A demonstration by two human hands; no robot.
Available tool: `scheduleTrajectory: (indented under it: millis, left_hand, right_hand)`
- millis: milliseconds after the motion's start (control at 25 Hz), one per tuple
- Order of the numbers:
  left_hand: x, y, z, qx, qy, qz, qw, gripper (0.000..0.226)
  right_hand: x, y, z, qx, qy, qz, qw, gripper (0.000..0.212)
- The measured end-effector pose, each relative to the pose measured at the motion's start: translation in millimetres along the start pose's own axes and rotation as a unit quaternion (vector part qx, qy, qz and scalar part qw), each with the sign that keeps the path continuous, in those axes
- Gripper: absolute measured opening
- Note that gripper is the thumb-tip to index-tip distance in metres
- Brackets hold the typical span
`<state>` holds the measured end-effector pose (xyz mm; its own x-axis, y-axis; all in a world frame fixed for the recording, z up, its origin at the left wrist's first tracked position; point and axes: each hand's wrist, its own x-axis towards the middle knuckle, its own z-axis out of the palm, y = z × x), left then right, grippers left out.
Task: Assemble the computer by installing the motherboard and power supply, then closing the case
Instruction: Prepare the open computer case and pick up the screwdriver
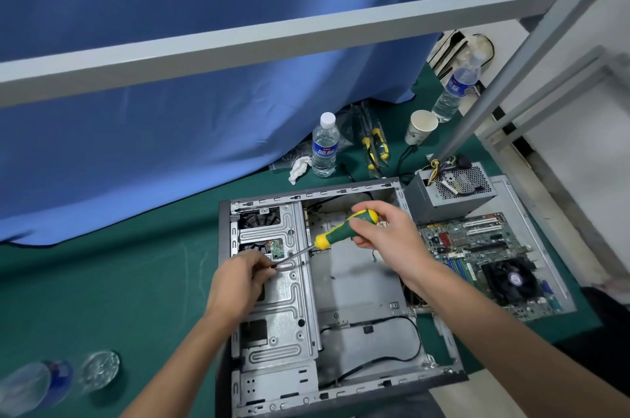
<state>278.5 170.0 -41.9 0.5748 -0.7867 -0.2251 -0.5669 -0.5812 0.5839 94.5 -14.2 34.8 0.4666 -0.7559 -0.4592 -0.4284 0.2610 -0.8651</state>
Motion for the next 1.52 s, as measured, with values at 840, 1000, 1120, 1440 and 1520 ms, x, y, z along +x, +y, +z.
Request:
scheduleTrajectory:
  millis: [840, 1000, 1120, 1440, 1520]
  left_hand:
    - [87, 9, 9, 0.003, 0.134, -0.106, 0.985, 0.013]
    - [92, 11, 16, 0.003, 0.161, -0.118, 0.98, 0.015]
    - [92, 10, 20, 0.006, 0.167, -0.124, 0.978, 0.016]
    - [93, 11, 21, 0.012, 0.159, -0.124, 0.979, 0.017]
    - [92, 12, 20, 0.011, 0.159, -0.125, 0.979, 0.017]
  right_hand:
    - [39, -89, 68, -0.301, -0.094, -0.292, 0.903, 0.035]
    - [42, -93, 71, -0.319, -0.105, -0.292, 0.896, 0.035]
    - [44, -98, 73, -0.337, -0.116, -0.297, 0.886, 0.035]
    - [43, -113, 84, -0.465, -0.179, -0.369, 0.784, 0.038]
    - [44, -117, 85, -0.484, -0.188, -0.377, 0.767, 0.04]
